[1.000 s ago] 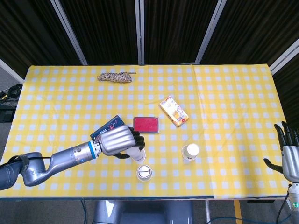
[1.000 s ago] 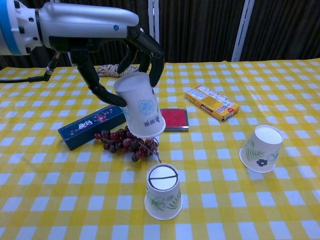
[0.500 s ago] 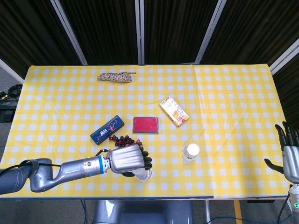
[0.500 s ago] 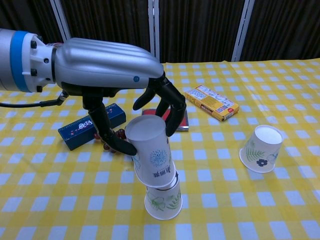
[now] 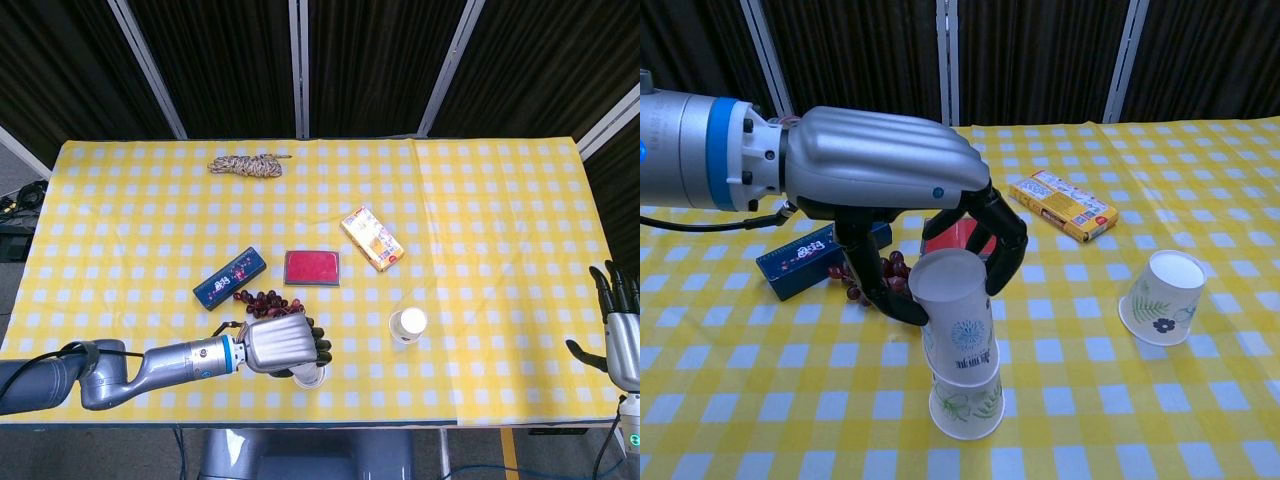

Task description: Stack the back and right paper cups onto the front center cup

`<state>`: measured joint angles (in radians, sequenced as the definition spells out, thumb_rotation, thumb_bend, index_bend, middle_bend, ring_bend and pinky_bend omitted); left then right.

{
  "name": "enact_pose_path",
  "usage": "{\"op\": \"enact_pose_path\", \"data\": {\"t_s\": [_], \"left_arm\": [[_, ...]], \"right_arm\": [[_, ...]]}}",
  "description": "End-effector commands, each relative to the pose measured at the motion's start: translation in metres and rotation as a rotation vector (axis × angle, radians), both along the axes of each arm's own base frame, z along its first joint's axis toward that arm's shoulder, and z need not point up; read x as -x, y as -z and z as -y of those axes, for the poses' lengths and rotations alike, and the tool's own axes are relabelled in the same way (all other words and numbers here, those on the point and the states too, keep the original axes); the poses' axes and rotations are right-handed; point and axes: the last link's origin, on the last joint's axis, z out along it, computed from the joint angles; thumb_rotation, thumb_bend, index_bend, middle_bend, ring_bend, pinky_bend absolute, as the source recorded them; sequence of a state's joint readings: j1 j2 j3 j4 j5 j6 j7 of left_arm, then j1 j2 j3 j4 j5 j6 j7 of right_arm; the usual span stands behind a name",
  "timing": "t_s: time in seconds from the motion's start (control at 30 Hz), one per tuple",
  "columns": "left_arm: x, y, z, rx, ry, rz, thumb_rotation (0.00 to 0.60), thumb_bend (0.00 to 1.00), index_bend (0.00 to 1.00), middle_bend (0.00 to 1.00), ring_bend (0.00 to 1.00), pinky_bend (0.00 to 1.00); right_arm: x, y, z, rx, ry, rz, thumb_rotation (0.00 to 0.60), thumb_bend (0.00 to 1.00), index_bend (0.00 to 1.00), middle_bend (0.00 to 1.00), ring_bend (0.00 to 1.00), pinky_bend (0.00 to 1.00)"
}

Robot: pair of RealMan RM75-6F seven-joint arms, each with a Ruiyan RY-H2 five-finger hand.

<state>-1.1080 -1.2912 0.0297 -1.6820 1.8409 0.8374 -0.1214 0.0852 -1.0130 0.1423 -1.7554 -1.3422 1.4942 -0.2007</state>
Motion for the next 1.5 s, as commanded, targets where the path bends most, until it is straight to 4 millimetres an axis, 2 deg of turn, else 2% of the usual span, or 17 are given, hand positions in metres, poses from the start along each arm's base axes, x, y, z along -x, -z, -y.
{"op": "enact_pose_path", "data": {"t_s": [0.03, 0.23, 0.3, 0.37, 0.47, 0.57, 0.63, 0.73, 0.83, 0.93, 1.1, 1.2, 1.23, 1.37, 1.5], "left_arm": [[0.000, 0.003, 0.001, 0.008, 0.006, -0.015, 0.600, 0.27, 0.49, 0.42, 0.40, 0.53], [-0.001, 0.014, 0.005, 0.000, 0.055, -0.025, 0.600, 0.21, 0.47, 0.40, 0.40, 0.53], [0.001, 0.019, 0.007, 0.003, 0.067, -0.039, 0.600, 0.15, 0.44, 0.37, 0.39, 0.52], [0.002, 0.023, 0.009, 0.007, 0.072, -0.046, 0.600, 0.05, 0.37, 0.27, 0.32, 0.51], [0.005, 0.027, 0.011, 0.018, 0.065, -0.054, 0.600, 0.00, 0.25, 0.10, 0.16, 0.39], [0.008, 0.028, 0.010, 0.014, 0.054, -0.069, 0.600, 0.00, 0.16, 0.01, 0.05, 0.30], [0.009, 0.027, 0.009, 0.006, 0.043, -0.065, 0.600, 0.00, 0.10, 0.00, 0.01, 0.23], [0.014, 0.024, 0.003, -0.026, 0.027, -0.070, 0.600, 0.00, 0.01, 0.00, 0.00, 0.11], [0.021, 0.018, -0.006, -0.069, -0.015, -0.073, 0.600, 0.00, 0.00, 0.00, 0.00, 0.04], [0.040, 0.007, -0.022, -0.159, -0.116, -0.061, 0.600, 0.00, 0.00, 0.00, 0.00, 0.01], [0.094, -0.022, -0.040, -0.339, -0.337, -0.051, 0.600, 0.00, 0.00, 0.00, 0.00, 0.00], [0.131, -0.053, -0.047, -0.479, -0.515, -0.004, 0.600, 0.00, 0.00, 0.00, 0.00, 0.00], [0.158, -0.076, -0.050, -0.582, -0.606, 0.005, 0.600, 0.00, 0.00, 0.00, 0.00, 0.00], [0.192, -0.114, -0.036, -0.735, -0.758, 0.045, 0.600, 0.00, 0.00, 0.00, 0.00, 0.00], [0.214, -0.138, -0.019, -0.819, -0.860, 0.072, 0.600, 0.00, 0.00, 0.00, 0.00, 0.00]], "right_arm": [[0.000, 0.000, 0.000, 0.001, -0.001, 0.000, 0.600, 0.00, 0.00, 0.00, 0.00, 0.00], [-0.001, -0.001, -0.001, 0.001, -0.004, 0.002, 0.600, 0.00, 0.00, 0.00, 0.00, 0.00], [-0.001, -0.001, -0.001, 0.000, -0.005, 0.002, 0.600, 0.00, 0.00, 0.00, 0.00, 0.00], [-0.001, -0.001, -0.002, 0.001, -0.006, 0.002, 0.600, 0.00, 0.00, 0.00, 0.00, 0.00], [-0.001, -0.002, -0.002, 0.003, -0.004, 0.004, 0.600, 0.00, 0.00, 0.00, 0.00, 0.00], [-0.001, -0.001, -0.002, 0.000, -0.005, 0.004, 0.600, 0.00, 0.00, 0.00, 0.00, 0.00], [-0.001, -0.001, -0.002, -0.002, -0.005, 0.004, 0.600, 0.00, 0.00, 0.00, 0.00, 0.00], [0.000, 0.000, -0.002, -0.004, -0.004, 0.003, 0.600, 0.00, 0.00, 0.00, 0.00, 0.00], [0.001, 0.000, -0.001, -0.008, 0.000, 0.003, 0.600, 0.00, 0.00, 0.00, 0.00, 0.00], [0.002, 0.001, -0.001, -0.011, 0.005, 0.003, 0.600, 0.00, 0.00, 0.00, 0.00, 0.00], [0.004, 0.002, 0.001, -0.014, 0.013, 0.002, 0.600, 0.00, 0.00, 0.00, 0.00, 0.00], [0.004, 0.003, 0.002, -0.018, 0.015, 0.000, 0.600, 0.00, 0.00, 0.00, 0.00, 0.00], [0.004, 0.005, 0.002, -0.025, 0.016, -0.004, 0.600, 0.00, 0.00, 0.00, 0.00, 0.00], [0.002, 0.012, 0.003, -0.046, 0.015, -0.012, 0.600, 0.00, 0.00, 0.00, 0.00, 0.00], [0.001, 0.020, 0.005, -0.079, 0.013, -0.012, 0.600, 0.00, 0.00, 0.00, 0.00, 0.00]]}}
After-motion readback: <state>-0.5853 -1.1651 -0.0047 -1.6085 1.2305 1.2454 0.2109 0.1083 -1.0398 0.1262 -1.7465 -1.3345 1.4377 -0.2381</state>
